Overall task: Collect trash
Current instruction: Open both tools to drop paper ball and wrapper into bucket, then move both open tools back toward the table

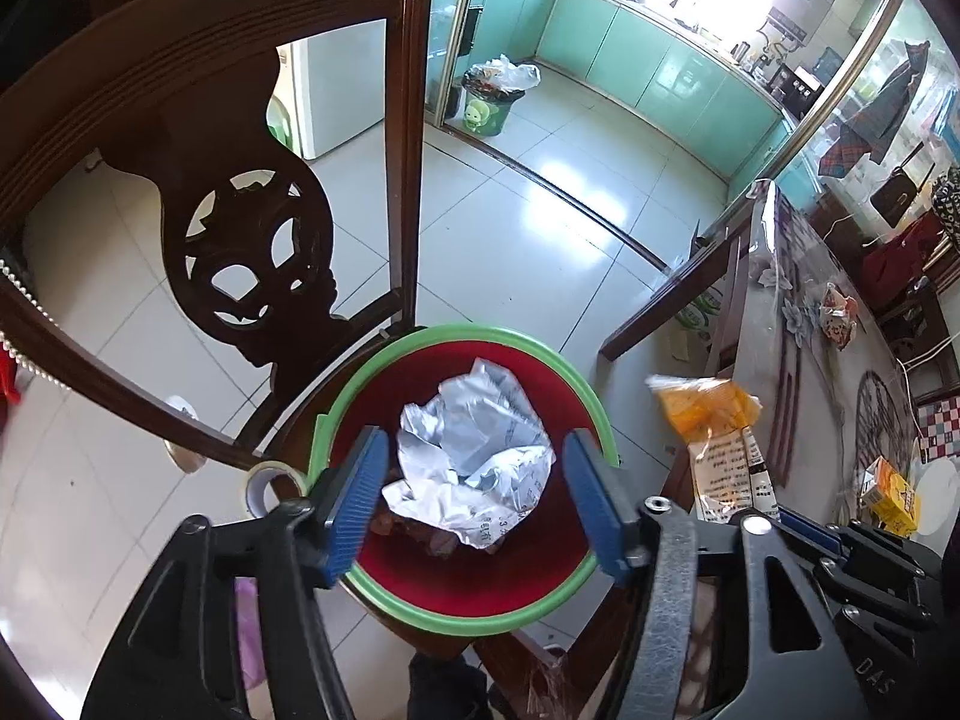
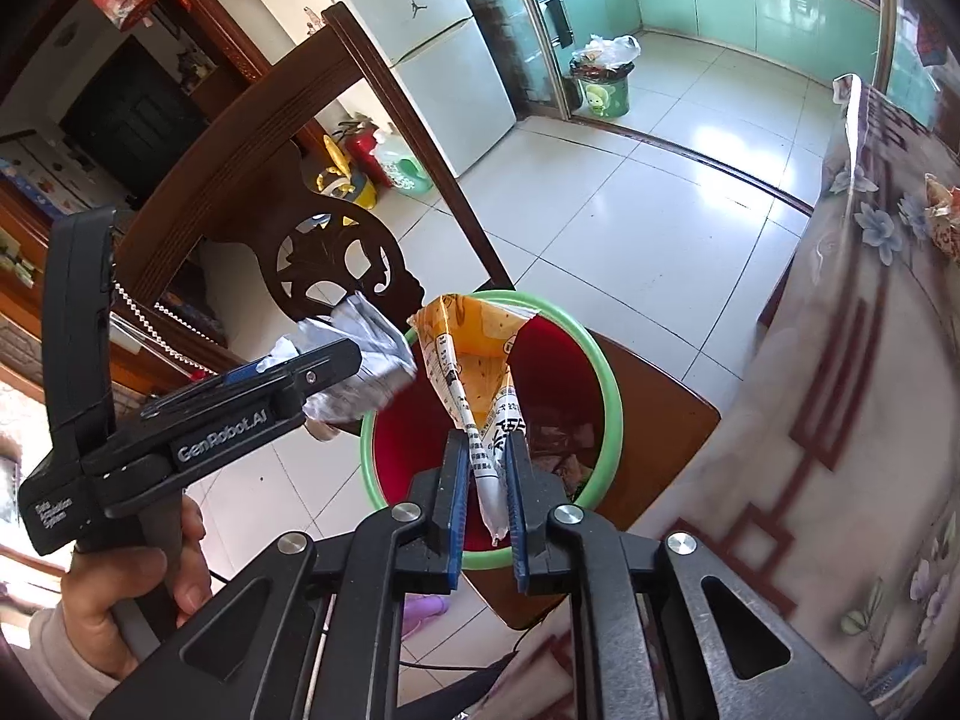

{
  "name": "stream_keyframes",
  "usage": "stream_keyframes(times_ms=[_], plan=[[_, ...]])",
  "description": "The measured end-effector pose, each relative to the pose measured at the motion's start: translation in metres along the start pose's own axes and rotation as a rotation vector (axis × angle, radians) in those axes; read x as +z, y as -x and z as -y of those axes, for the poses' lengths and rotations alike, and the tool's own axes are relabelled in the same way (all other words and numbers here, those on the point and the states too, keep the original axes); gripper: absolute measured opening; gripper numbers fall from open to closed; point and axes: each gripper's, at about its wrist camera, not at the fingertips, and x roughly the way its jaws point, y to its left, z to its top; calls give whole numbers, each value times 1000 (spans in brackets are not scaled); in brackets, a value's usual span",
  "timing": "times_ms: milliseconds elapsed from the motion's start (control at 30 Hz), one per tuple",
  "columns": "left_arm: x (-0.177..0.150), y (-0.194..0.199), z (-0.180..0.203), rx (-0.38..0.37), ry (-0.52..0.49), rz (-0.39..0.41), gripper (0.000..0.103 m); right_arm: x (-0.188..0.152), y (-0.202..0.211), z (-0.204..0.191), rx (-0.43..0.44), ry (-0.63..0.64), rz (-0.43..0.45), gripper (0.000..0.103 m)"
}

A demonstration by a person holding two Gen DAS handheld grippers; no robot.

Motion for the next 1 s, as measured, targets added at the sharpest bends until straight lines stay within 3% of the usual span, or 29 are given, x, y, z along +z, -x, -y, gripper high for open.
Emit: stream_keyframes(times_ms=[67, 133, 367, 600, 767, 900, 1000], plan=[[-1, 5, -2, 3, 7, 17, 76, 1, -3, 0, 12, -7, 11, 37], [0, 9, -3, 5, 17, 26, 76, 1, -3, -1, 22, -13, 32, 42], [0, 36, 7, -24, 20, 78, 76, -9, 13, 10, 87, -81, 51, 43], [-11, 66, 58, -85, -115, 123, 76, -56, 99, 58, 74, -182, 145, 43], [-25, 82, 113, -157, -225, 132, 76, -112, 190, 126, -78, -306, 276, 43], [-43, 94, 167, -208, -317, 157, 82, -155, 258, 207, -254, -455, 372, 56], [-60, 94, 211, -239, -373, 158, 82, -184, 299, 276, -443, -545, 380, 57]])
